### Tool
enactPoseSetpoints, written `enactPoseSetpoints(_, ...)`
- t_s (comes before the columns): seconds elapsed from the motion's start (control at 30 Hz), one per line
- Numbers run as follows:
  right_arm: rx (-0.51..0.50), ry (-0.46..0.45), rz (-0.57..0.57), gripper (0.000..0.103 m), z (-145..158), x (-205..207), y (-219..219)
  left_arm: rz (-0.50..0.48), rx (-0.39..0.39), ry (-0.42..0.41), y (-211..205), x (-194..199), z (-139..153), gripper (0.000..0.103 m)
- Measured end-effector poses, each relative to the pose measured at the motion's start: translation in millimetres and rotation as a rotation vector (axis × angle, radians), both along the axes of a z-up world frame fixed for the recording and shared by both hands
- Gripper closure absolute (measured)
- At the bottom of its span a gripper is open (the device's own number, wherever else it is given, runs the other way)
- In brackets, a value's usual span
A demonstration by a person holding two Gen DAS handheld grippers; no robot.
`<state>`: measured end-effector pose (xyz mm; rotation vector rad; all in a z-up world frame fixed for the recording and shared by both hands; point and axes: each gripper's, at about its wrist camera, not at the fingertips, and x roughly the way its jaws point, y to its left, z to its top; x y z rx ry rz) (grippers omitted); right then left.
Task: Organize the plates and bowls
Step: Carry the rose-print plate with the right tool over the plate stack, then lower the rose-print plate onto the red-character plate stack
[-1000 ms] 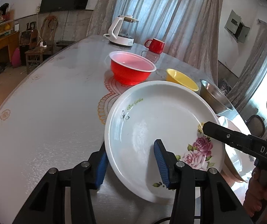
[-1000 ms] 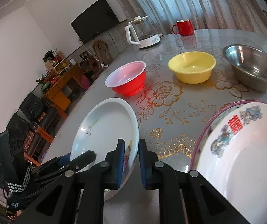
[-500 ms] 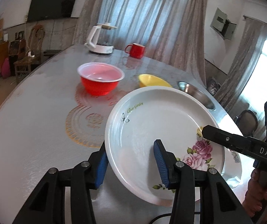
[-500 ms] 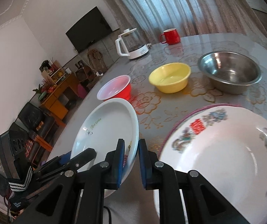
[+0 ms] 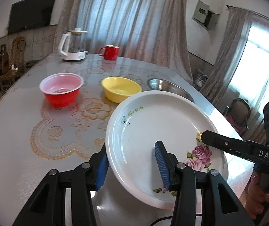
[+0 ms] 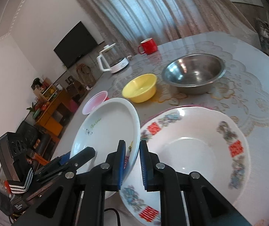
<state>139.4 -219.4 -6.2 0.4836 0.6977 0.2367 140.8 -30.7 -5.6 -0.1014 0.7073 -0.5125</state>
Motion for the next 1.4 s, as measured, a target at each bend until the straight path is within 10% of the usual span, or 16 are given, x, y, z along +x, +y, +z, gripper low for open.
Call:
enactPoseSetpoints(0.6, 0.069, 0.117, -0.150, 0.088, -40.2, -32.3, -76.0, -0.164, 0.095, 0.018, -90.3, -4.1, -15.1, 0.056)
enactPoseSetpoints(1.4, -0.002, 0.202, -0.162, 0.084, -45.8, -22.2, -77.7, -0.152, 0.169, 0.030, -104.7, -2.5, -32.5, 0.056)
